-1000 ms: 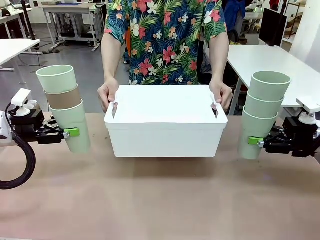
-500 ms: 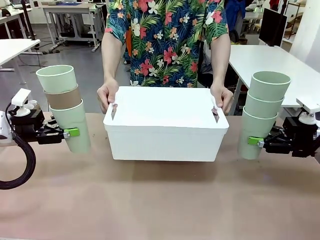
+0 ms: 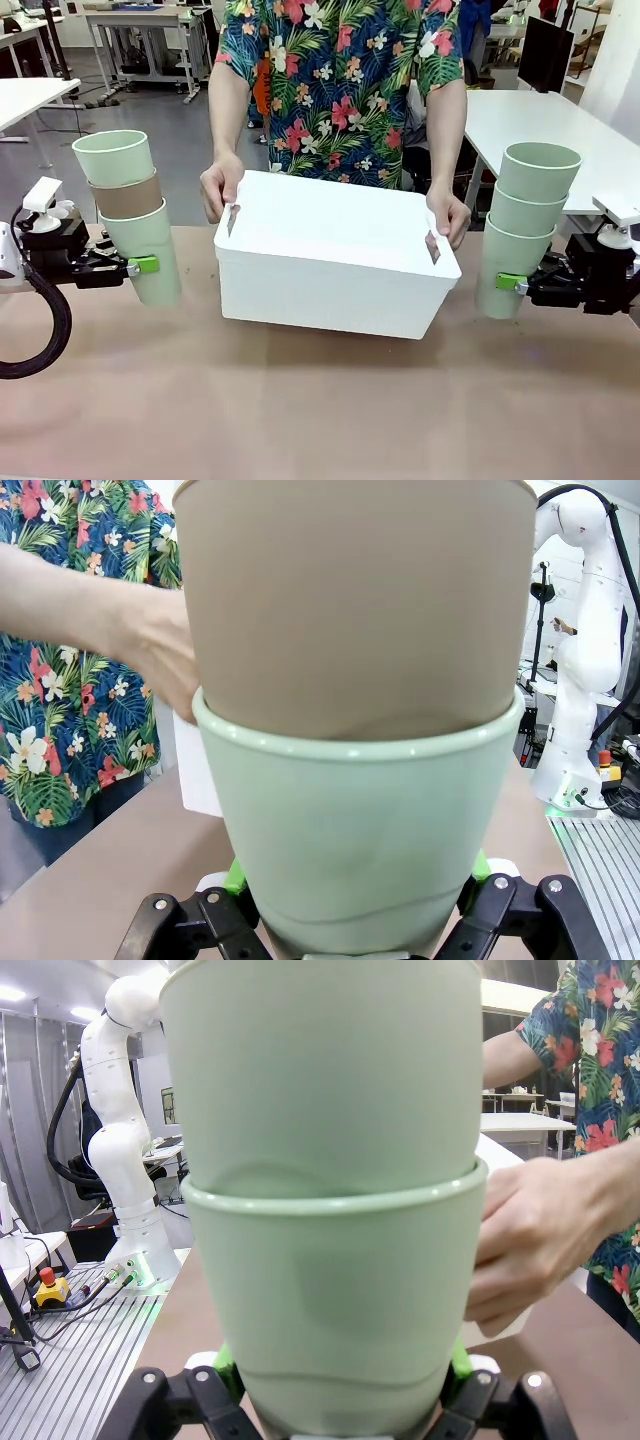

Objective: Stack the cups and store them in the basket.
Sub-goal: Place the stack of Reusable plastic cups into the Pantry Basket.

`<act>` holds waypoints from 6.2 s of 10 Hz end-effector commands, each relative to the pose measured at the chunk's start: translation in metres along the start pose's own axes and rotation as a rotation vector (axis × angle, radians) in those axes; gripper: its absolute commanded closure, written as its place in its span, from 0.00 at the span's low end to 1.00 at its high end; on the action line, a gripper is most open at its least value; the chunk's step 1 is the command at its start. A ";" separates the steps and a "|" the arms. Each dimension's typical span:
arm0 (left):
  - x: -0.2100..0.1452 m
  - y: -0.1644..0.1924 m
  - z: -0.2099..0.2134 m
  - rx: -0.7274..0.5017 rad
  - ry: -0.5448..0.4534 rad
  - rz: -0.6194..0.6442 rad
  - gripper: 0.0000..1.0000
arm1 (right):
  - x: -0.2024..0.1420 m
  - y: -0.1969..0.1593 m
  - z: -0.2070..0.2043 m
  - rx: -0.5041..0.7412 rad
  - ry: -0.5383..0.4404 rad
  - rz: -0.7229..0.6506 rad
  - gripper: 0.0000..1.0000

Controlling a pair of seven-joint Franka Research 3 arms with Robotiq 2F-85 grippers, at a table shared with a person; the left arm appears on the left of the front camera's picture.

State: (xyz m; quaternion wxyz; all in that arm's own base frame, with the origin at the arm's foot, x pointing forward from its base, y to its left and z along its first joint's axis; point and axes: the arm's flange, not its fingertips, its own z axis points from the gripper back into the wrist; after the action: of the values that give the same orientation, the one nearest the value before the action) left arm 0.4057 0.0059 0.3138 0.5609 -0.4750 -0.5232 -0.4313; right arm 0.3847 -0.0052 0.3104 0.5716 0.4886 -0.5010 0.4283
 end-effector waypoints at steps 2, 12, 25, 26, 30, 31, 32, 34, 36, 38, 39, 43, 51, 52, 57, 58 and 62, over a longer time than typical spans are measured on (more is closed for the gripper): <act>0.004 -0.001 -0.001 -0.002 -0.005 -0.009 0.13 | 0.005 0.000 0.000 -0.003 -0.002 0.011 0.15; 0.004 -0.001 -0.001 -0.002 -0.005 -0.009 0.13 | 0.103 0.017 0.000 -0.096 0.038 0.013 0.15; 0.004 -0.001 -0.001 -0.002 -0.005 -0.009 0.13 | 0.172 0.023 -0.205 -0.176 0.655 0.057 0.15; 0.004 -0.001 -0.001 -0.002 -0.005 -0.009 0.13 | 0.161 0.015 -0.221 -0.186 0.705 0.063 0.15; 0.004 -0.001 -0.001 -0.002 -0.005 -0.009 0.13 | 0.124 0.002 -0.252 -0.222 0.811 0.056 0.15; 0.004 -0.001 -0.001 -0.002 -0.005 -0.009 0.13 | 0.115 0.000 -0.255 -0.227 0.843 0.063 0.15; 0.004 -0.001 -0.001 -0.002 -0.005 -0.009 0.13 | 0.108 0.001 -0.259 -0.228 0.867 0.076 0.15; 0.004 -0.001 -0.001 -0.002 -0.005 -0.009 0.13 | 0.096 -0.002 -0.269 -0.235 0.919 0.102 0.15; 0.004 -0.001 -0.001 -0.002 -0.005 -0.009 0.13 | 0.092 -0.004 -0.274 -0.232 0.957 0.121 0.15; 0.004 -0.001 -0.001 -0.002 -0.005 -0.009 0.13 | 0.087 -0.001 -0.278 -0.240 0.974 0.135 0.15; 0.004 -0.001 -0.001 -0.002 -0.005 -0.009 0.13 | 0.083 0.002 -0.276 -0.248 0.983 0.147 0.15; 0.004 -0.001 -0.001 -0.002 -0.005 -0.009 0.13 | 0.063 0.008 -0.270 -0.287 1.018 0.164 0.15; 0.004 -0.001 -0.001 -0.002 -0.005 -0.009 0.13 | 0.111 0.011 -0.245 -0.240 0.895 0.148 0.00; 0.004 -0.001 -0.001 -0.002 -0.005 -0.009 0.13 | 0.130 0.011 -0.230 -0.233 0.854 0.133 0.00; 0.004 -0.001 -0.001 -0.002 -0.005 -0.009 0.13 | 0.195 0.022 -0.097 -0.231 0.615 0.074 0.00; 0.004 -0.001 -0.001 -0.002 -0.005 -0.009 0.13 | 0.206 0.027 -0.058 -0.237 0.558 0.077 0.00; 0.004 -0.001 -0.001 -0.002 -0.005 -0.009 0.13 | 0.212 0.037 0.060 -0.218 0.337 0.129 0.00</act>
State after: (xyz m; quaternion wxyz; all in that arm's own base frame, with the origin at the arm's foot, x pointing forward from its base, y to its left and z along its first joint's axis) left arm 0.4061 0.0057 0.3135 0.5616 -0.4744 -0.5227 -0.4317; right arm 0.3607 -0.0547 0.5359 0.6928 0.2943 -0.4556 0.4753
